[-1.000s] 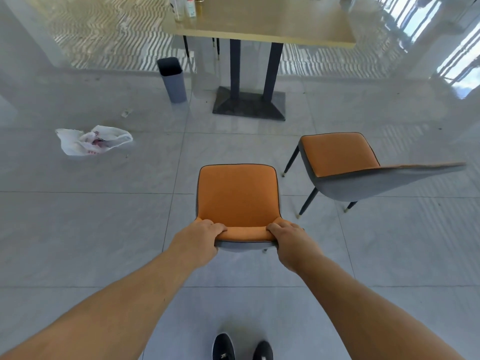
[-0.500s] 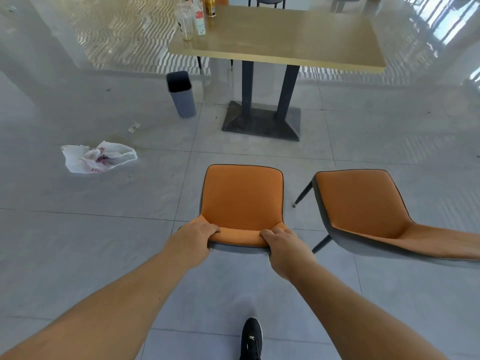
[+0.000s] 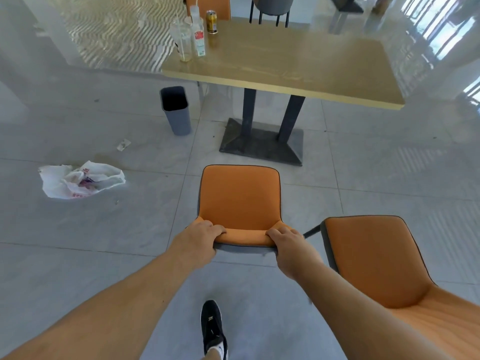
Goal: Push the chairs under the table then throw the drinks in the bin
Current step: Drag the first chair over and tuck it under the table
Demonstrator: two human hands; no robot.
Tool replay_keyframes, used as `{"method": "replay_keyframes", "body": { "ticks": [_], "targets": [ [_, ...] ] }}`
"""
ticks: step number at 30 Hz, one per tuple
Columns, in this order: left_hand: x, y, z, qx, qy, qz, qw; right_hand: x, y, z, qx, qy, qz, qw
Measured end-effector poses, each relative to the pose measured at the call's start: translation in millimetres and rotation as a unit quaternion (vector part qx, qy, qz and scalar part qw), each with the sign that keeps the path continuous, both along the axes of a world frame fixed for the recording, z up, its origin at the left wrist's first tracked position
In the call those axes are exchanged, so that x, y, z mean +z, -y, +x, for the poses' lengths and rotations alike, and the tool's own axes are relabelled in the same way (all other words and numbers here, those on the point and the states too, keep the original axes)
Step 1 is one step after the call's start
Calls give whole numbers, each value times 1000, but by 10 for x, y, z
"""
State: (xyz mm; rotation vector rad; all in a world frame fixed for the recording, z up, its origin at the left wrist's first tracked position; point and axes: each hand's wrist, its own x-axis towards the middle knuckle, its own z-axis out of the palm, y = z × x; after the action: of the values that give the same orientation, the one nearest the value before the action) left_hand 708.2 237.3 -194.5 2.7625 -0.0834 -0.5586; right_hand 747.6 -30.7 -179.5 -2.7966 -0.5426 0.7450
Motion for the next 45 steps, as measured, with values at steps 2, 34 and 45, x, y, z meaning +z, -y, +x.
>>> {"method": "replay_keyframes", "body": {
  "ticks": [2, 34, 45],
  "targets": [
    [9, -165, 344, -7, -5, 0, 1000, -1, -144, 291, -13, -4, 3, 1000],
    [96, -946, 4236, -27, -100, 56, 993, -136, -965, 3950, -6, -2, 5, 1000],
    [1449, -519, 4384, -136, 91, 38, 986, 1487, -828, 3328, -213, 165, -11, 963]
  ]
}}
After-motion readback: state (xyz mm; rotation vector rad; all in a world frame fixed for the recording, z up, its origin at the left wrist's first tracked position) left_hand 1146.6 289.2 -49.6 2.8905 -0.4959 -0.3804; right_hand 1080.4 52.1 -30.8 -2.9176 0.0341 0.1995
